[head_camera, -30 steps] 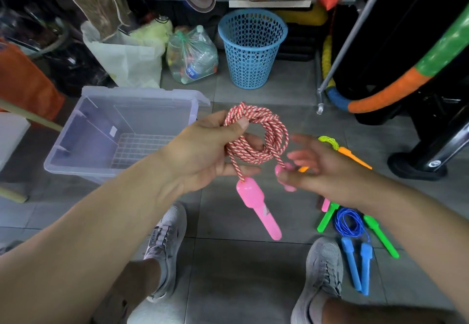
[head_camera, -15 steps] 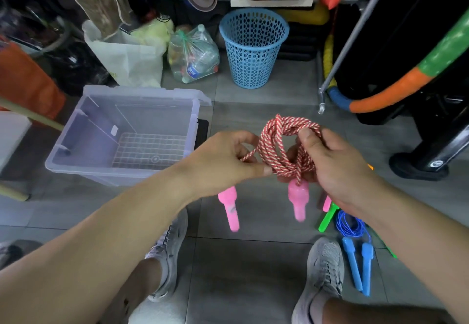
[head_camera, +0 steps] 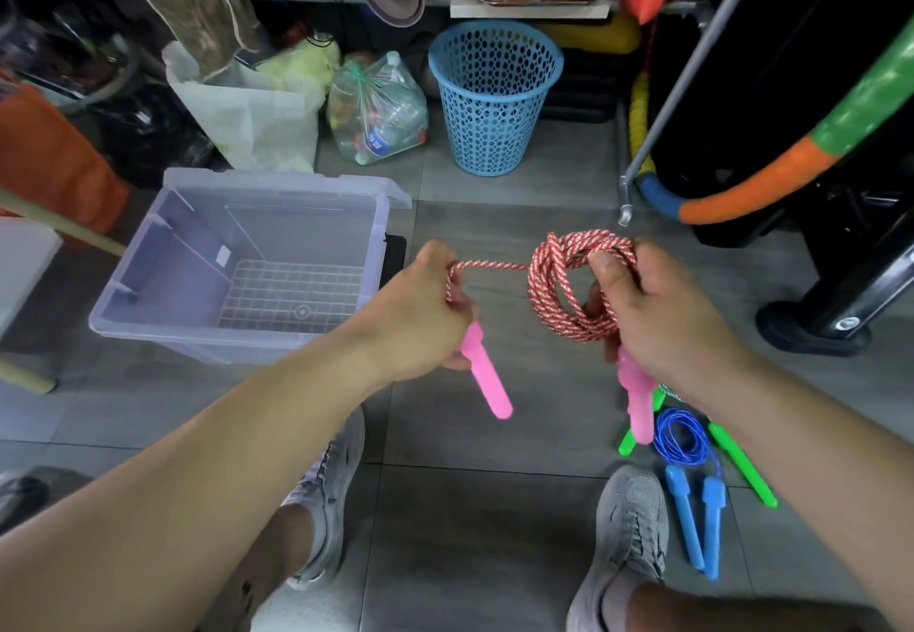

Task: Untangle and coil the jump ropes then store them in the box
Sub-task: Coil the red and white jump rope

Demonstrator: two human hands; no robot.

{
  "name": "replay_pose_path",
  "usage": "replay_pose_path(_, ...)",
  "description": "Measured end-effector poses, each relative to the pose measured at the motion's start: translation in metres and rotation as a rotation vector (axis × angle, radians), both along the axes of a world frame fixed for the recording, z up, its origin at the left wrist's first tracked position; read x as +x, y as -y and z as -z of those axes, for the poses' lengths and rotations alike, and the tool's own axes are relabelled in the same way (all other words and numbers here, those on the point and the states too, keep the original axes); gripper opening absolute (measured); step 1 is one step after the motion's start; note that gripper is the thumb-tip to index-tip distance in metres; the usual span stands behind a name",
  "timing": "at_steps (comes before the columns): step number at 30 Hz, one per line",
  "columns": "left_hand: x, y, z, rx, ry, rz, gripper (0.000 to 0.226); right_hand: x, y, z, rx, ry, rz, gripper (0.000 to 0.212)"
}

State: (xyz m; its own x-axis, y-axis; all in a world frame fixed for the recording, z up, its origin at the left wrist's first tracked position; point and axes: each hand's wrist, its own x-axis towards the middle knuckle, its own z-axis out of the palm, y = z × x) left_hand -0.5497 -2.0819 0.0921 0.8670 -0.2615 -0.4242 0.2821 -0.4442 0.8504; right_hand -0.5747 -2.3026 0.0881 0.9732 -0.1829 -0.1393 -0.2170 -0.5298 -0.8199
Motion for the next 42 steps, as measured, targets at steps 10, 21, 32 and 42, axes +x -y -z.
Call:
replay_pose_path(10,0.011,0.005,-0.018,-0.776,-0.313,-0.62,0.014,0.004,0.0,0.014,-0.07,-0.014,-0.034,0.027)
replay_pose_path(21,0.001,0.019,-0.011,-0.755,0.038,-0.606,0.023,-0.001,-0.01,0.007,0.188,-0.126,0.051,0.017)
replay_pose_path(32,-0.036,0.044,0.004,-0.133,0.504,-0.112,0.023,-0.004,-0.025,0.002,0.453,-0.119,0.027,0.01)
replay_pose_path(42,-0.022,0.04,0.012,-0.444,0.146,-0.278,0.053,-0.005,-0.037,-0.014,0.764,-0.141,0.05,0.015)
